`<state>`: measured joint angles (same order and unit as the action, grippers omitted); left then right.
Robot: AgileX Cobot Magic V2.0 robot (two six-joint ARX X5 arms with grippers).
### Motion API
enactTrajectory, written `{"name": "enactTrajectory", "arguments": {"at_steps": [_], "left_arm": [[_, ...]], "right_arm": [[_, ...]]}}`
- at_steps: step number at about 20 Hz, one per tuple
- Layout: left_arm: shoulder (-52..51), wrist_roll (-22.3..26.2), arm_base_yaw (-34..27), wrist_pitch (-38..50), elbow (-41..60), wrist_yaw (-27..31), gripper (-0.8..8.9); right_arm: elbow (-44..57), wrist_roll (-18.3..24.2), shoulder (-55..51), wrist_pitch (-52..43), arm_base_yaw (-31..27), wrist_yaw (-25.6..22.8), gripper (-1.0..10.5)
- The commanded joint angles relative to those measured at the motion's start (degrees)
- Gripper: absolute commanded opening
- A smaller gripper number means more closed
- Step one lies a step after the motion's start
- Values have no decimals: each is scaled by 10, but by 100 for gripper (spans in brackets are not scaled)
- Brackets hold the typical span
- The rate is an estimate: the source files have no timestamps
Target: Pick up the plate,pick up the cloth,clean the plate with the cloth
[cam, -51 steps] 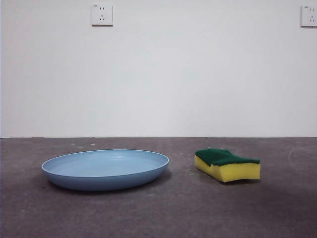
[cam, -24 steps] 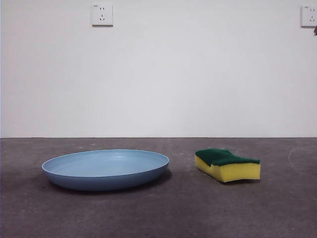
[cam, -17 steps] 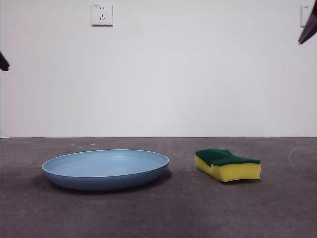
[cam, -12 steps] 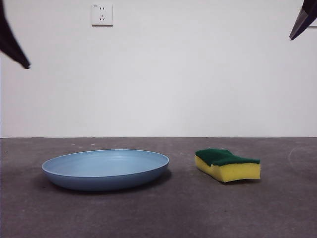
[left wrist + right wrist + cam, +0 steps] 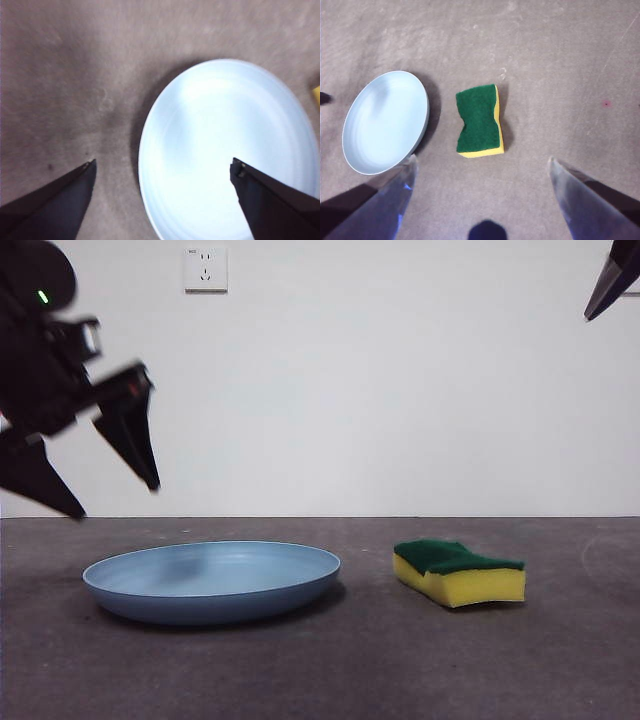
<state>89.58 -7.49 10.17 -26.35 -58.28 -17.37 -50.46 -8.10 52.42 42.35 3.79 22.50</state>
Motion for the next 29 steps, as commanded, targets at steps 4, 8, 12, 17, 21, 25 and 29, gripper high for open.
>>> {"name": "enactTrajectory", "arguments": {"at_steps": [4, 8, 12, 17, 21, 25, 29], "left_arm": [[81, 8, 23, 21, 0, 24, 437], [105, 8, 30, 33, 0, 25, 419], [116, 17, 40, 36, 0, 24, 68], [116, 33, 48, 37, 0, 48, -9], [85, 31, 48, 36, 0, 49, -9], [11, 33, 49, -12, -26, 50, -9], [-87, 33, 49, -39, -41, 53, -9]], "right_arm": [[-2, 4, 1, -4, 0, 1, 445], [-2, 4, 1, -4, 0, 1, 443], [-2, 4, 1, -7, 0, 1, 442], [-2, 5, 1, -16, 2, 1, 442], [-22, 14, 25, -25, 30, 1, 442], [-85, 40, 118, -22, 91, -19, 442], [-155, 89, 247, 0, 155, -85, 442]]}}
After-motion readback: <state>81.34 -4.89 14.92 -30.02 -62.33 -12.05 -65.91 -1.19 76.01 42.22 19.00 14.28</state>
